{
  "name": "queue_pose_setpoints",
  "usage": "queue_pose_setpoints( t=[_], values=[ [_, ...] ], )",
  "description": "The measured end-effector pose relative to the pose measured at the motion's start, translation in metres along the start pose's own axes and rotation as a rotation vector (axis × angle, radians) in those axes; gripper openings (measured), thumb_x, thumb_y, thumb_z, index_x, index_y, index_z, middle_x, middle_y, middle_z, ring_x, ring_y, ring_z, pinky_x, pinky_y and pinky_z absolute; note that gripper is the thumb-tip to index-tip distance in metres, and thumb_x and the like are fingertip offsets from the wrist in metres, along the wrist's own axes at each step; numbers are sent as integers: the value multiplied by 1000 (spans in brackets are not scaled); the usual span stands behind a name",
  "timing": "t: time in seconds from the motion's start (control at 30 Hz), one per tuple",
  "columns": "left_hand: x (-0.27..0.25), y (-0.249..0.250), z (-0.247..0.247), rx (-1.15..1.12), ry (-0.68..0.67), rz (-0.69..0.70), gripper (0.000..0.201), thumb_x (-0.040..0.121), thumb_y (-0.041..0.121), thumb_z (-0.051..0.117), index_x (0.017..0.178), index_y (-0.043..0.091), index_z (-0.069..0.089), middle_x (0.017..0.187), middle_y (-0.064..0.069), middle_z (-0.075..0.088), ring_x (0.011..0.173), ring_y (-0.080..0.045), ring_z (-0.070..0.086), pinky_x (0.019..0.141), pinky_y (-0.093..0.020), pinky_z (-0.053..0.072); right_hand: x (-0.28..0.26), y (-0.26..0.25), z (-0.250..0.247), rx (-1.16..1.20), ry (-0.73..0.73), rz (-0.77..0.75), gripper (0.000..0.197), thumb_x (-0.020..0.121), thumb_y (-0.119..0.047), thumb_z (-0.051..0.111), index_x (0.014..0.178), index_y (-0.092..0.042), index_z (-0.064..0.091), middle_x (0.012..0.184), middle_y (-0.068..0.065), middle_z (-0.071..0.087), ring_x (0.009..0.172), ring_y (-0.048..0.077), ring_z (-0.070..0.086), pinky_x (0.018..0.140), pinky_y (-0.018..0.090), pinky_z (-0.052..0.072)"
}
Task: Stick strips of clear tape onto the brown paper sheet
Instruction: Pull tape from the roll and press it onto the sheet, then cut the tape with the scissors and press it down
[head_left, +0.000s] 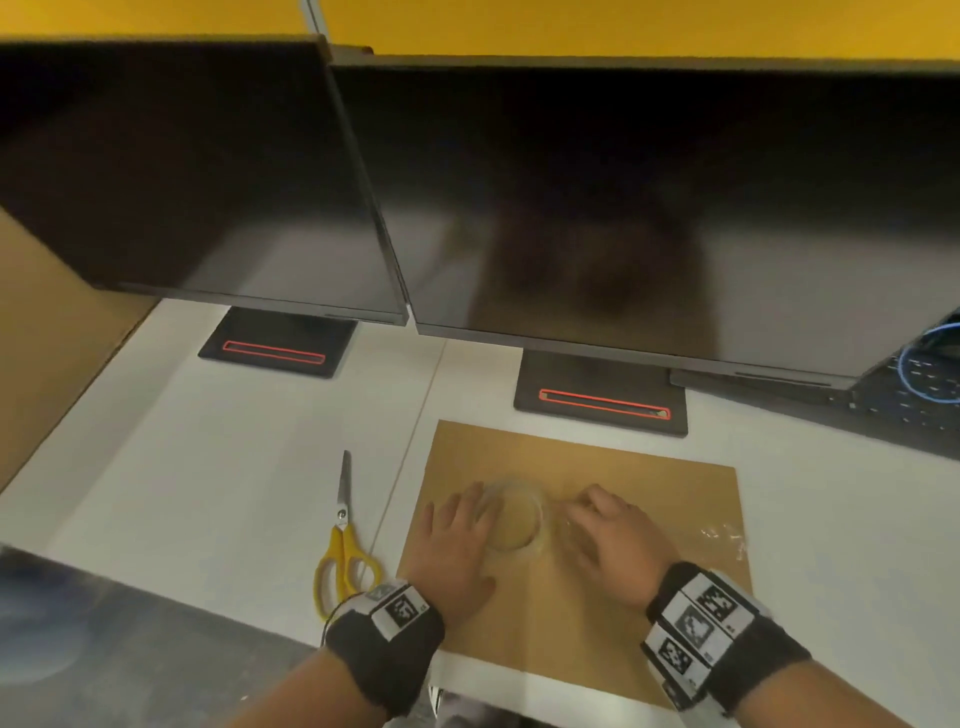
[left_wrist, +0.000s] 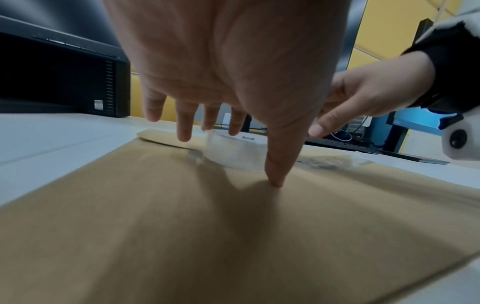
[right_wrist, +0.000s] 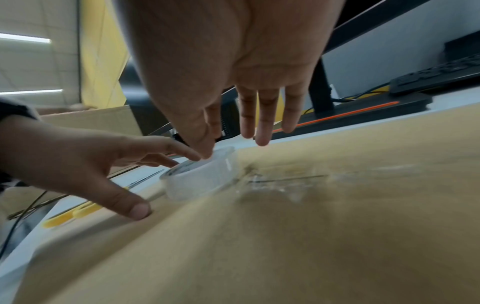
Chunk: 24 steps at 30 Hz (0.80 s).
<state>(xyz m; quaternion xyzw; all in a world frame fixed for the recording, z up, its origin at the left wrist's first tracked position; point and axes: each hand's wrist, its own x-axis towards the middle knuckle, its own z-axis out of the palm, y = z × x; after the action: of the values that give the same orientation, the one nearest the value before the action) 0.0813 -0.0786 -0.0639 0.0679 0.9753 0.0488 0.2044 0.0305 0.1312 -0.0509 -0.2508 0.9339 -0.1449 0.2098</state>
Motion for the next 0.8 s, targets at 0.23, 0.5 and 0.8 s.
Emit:
queue_pose_setpoints(
  t=[0.23, 0.5, 0.8],
  values=[
    [-3, -20, 13, -67, 76, 92, 81, 83, 49, 51, 140, 28, -3, 160, -3, 3, 144, -26, 15, 114, -52, 1, 21, -20, 26, -152, -4, -78, 44, 79, -52, 50, 122, -43, 52, 142, 7, 46, 124, 30, 50, 104, 47, 38],
    [-18, -112, -8, -149, 155, -468, 65, 97, 50, 28, 150, 20, 4, 160, -4, -1, 145, -21, 7, 116, -46, 6, 17, -26, 32, -132, -3, -20, 22, 82, -47, 57, 103, -51, 64, 149, 0, 36, 130, 30, 42, 109, 45, 33],
    [-15, -148, 0, -366, 131, -611, 55, 86, 52, 52, 125, 15, 41, 121, -6, 47, 110, -25, 50, 86, -37, 47, 24, -26, 29, -118, -4, 22, 30, 67, -56, 48, 88, -52, 68, 130, 3, 57, 111, 30, 57, 96, 45, 47]
  ],
)
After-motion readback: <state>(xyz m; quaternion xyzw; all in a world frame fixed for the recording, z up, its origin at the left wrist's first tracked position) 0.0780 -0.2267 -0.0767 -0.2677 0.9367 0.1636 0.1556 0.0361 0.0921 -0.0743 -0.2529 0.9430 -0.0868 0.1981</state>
